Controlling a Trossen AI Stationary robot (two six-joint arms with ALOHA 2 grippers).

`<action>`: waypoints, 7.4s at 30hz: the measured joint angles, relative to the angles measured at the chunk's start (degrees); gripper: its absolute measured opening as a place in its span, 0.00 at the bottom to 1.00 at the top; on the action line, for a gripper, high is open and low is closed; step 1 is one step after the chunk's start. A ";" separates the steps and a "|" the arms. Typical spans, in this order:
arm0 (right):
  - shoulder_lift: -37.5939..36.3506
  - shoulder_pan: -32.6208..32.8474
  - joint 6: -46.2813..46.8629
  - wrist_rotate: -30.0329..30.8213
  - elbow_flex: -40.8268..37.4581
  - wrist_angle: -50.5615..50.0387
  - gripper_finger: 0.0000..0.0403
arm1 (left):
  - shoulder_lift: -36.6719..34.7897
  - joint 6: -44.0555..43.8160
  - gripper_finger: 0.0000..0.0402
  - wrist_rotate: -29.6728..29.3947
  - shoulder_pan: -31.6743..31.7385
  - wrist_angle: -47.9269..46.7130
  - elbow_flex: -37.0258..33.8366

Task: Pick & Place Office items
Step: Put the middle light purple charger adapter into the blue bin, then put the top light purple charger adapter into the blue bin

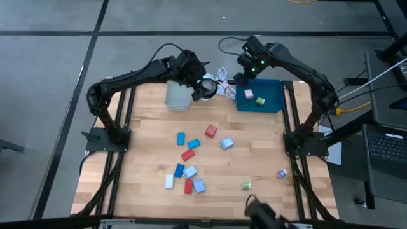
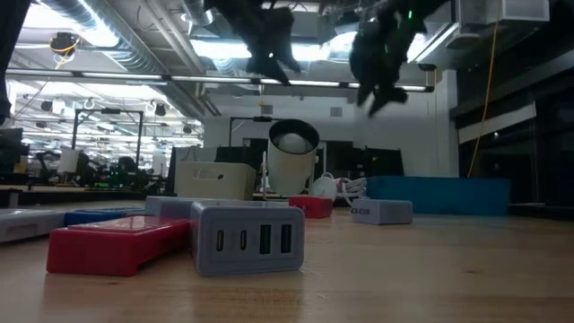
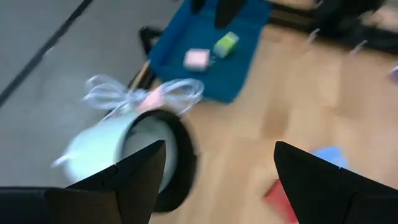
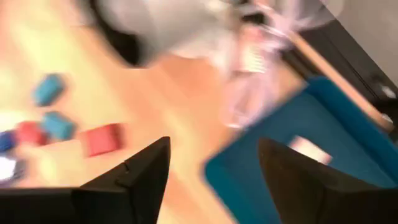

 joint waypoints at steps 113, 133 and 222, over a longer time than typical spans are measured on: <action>-22.34 19.21 1.88 14.32 22.66 9.59 0.52 | 20.90 -44.07 0.53 -8.54 -30.12 21.40 -7.11; -26.78 15.08 -1.37 17.86 25.22 0.31 0.52 | 19.54 -27.65 0.53 5.21 -3.18 41.55 -3.78; -23.89 15.06 -0.40 15.72 25.22 0.39 0.52 | 38.97 -23.88 0.80 2.12 -17.51 -21.37 37.66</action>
